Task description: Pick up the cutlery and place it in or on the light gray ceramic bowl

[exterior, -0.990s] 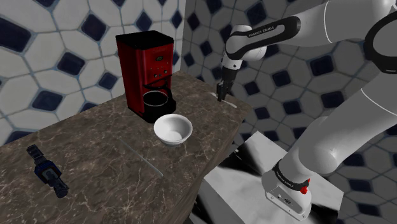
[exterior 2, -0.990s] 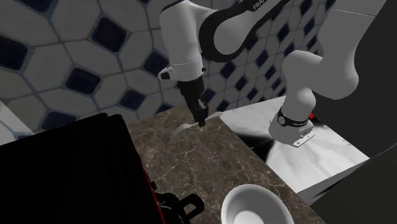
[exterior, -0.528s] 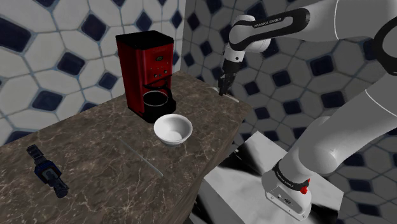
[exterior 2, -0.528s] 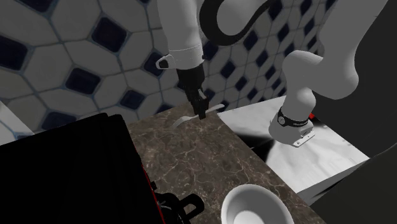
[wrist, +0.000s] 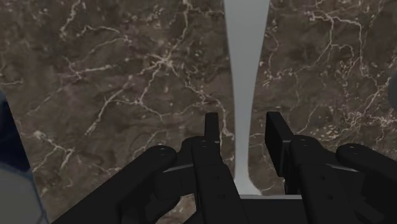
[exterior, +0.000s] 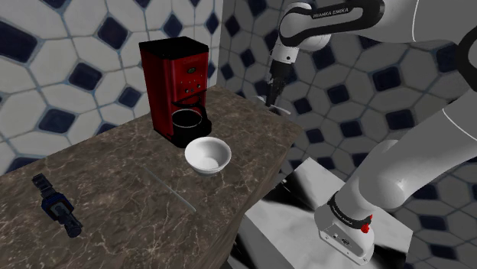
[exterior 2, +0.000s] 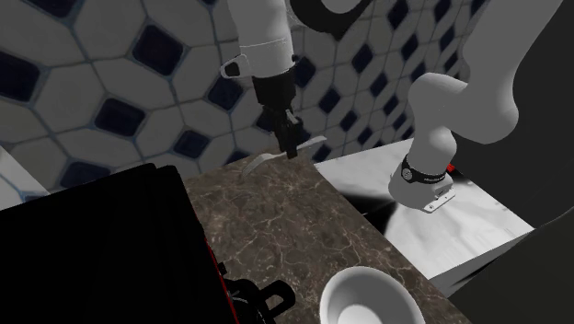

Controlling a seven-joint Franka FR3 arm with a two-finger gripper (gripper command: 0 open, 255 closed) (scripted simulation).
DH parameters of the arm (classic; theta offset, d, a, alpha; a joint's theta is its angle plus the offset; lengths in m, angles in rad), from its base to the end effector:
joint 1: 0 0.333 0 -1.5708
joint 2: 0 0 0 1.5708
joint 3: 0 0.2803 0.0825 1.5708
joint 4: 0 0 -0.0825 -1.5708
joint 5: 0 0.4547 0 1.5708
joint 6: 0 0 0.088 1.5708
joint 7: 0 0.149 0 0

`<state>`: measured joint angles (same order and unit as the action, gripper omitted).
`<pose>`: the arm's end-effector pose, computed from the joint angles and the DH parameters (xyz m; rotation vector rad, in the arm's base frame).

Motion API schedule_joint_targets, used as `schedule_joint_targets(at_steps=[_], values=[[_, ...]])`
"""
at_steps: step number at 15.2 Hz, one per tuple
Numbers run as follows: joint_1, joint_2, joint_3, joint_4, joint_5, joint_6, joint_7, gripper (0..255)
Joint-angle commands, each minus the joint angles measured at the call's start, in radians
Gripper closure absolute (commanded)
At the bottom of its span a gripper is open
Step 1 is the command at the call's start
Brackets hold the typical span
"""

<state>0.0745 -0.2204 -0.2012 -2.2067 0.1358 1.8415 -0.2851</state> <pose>0.5325 -0.0499 0.3558 -2.9335 -0.1765 0.1655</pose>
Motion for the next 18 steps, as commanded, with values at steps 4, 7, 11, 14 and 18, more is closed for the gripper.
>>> schedule_joint_targets(at_steps=[4,7,11,14,18], values=[[0.044,-0.029,0.062,-0.029,0.026,0.016,0.095,255],[0.078,-0.035,0.109,-0.043,0.048,0.037,0.163,255],[0.124,-0.027,0.172,-0.047,0.078,0.066,0.254,255],[0.158,-0.011,0.219,-0.037,0.099,0.088,0.322,255],[0.202,0.026,0.279,-0.009,0.121,0.117,0.412,255]])
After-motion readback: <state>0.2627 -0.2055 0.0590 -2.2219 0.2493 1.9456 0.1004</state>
